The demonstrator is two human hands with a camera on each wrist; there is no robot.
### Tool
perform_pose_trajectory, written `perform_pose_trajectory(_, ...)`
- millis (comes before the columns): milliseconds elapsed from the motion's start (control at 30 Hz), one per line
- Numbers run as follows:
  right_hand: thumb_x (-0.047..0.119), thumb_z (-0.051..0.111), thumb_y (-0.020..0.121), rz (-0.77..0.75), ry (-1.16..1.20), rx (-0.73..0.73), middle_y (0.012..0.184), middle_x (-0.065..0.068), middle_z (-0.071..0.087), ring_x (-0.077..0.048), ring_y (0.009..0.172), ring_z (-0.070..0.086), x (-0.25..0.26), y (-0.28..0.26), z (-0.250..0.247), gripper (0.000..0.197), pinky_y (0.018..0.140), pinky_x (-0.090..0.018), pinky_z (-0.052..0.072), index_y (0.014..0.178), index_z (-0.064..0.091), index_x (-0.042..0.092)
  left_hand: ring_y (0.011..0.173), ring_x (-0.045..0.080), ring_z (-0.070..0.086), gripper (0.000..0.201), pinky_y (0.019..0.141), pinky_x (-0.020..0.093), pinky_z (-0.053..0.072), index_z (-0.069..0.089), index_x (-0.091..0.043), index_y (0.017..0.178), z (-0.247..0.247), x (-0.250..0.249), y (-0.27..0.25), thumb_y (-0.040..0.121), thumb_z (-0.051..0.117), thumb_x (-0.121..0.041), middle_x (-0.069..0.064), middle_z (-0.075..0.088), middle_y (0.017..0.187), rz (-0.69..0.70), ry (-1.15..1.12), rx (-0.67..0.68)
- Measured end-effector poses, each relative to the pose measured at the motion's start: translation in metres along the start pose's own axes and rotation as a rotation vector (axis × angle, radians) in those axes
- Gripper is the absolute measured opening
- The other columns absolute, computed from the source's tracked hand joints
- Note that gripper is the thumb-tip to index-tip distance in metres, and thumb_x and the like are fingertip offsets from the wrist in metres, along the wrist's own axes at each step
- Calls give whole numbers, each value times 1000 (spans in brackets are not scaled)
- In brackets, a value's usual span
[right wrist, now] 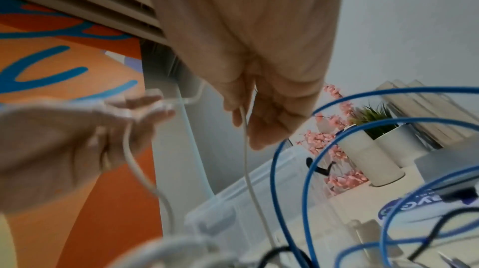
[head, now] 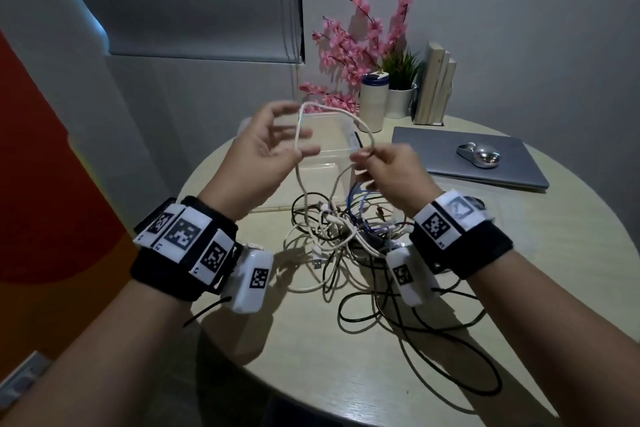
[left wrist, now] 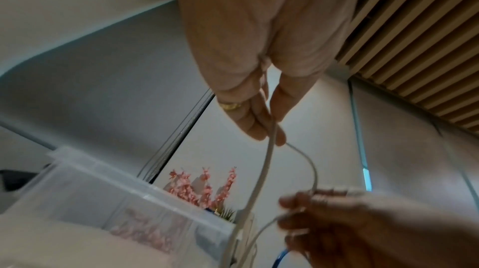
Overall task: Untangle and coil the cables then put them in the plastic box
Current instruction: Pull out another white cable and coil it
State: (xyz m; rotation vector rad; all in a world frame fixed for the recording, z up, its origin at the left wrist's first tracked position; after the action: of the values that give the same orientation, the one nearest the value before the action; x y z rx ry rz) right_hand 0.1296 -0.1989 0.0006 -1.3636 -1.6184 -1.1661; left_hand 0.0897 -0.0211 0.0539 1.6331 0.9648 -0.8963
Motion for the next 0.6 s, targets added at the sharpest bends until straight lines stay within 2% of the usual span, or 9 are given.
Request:
perform_pose_trajectory(67,9,48,97,-17,224,-42,77,-7,64,-11,65,64,9,2,-9,19,62,-24,53,88,64,8,97,24,69,45,92,54,47,48,-28,115,1,28,-1,87,57,7,8,68,107,-137,71,9)
perform_pose_trajectory(100,6,45,98,-25,341,-52,74,-9,63,-10,61,65,15,2,-12,21,60,-23,54,86,62,7,96,25,69,42,90,54,48,52,-29,109,5,40,-2,87,59,6,7,70,103,-188,91,27)
perform_pose_trajectory(200,5,39,100,-44,596,-30,72,-13,63,-15,59,67,34,-1,-17,22,59,-26,57,88,58,4,84,18,67,38,82,38,54,59,-28,98,22,61,-4,87,57,9,5,68,102,-234,132,99)
perform_pose_trajectory(233,5,39,100,-52,629,-17,70,-12,64,-17,59,67,40,-3,-18,22,58,-28,58,89,58,5,80,18,67,38,82,36,56,60,-28,99,27,64,-3,86,58,7,4,66,101,-220,159,101)
perform_pose_trajectory(300,7,39,100,-52,622,3,67,-10,63,-18,59,66,47,-7,-18,22,56,-30,58,92,59,6,76,21,67,40,81,45,57,57,-30,109,30,67,-1,86,61,2,2,64,94,-210,193,66)
perform_pose_trajectory(367,9,39,101,-48,588,14,66,-8,62,-17,57,64,49,-10,-18,21,54,-29,56,95,59,7,74,22,70,46,75,47,58,45,-31,119,29,67,2,87,61,-4,3,65,90,-205,258,8)
perform_pose_trajectory(500,7,37,101,-40,614,12,65,-8,58,-15,52,57,45,-14,-20,20,49,-26,48,95,56,6,77,20,70,52,74,43,58,28,-33,120,8,56,7,86,62,-11,1,62,106,-154,340,-182)
perform_pose_trajectory(567,5,36,101,-34,663,13,65,-7,57,-15,51,57,45,-16,-22,21,47,-23,49,93,56,6,76,18,70,53,72,36,58,32,-37,126,6,57,9,89,60,-12,-1,59,108,-161,350,-143)
perform_pose_trajectory(600,4,36,100,-28,686,14,65,-7,57,-15,51,58,45,-16,-23,22,46,-22,49,92,55,6,77,18,70,45,70,32,57,40,-36,125,10,60,11,91,58,-12,-2,61,104,-164,354,-85)
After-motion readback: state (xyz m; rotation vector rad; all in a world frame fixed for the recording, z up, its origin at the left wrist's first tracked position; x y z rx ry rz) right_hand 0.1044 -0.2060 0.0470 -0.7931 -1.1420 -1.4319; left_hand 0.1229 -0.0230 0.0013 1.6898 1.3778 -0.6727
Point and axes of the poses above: each hand's wrist, its own y-axis towards the middle knuckle, its own z-axis out of the palm, x = y × z, the point moved 9 cm from there along y, towards the middle knuckle
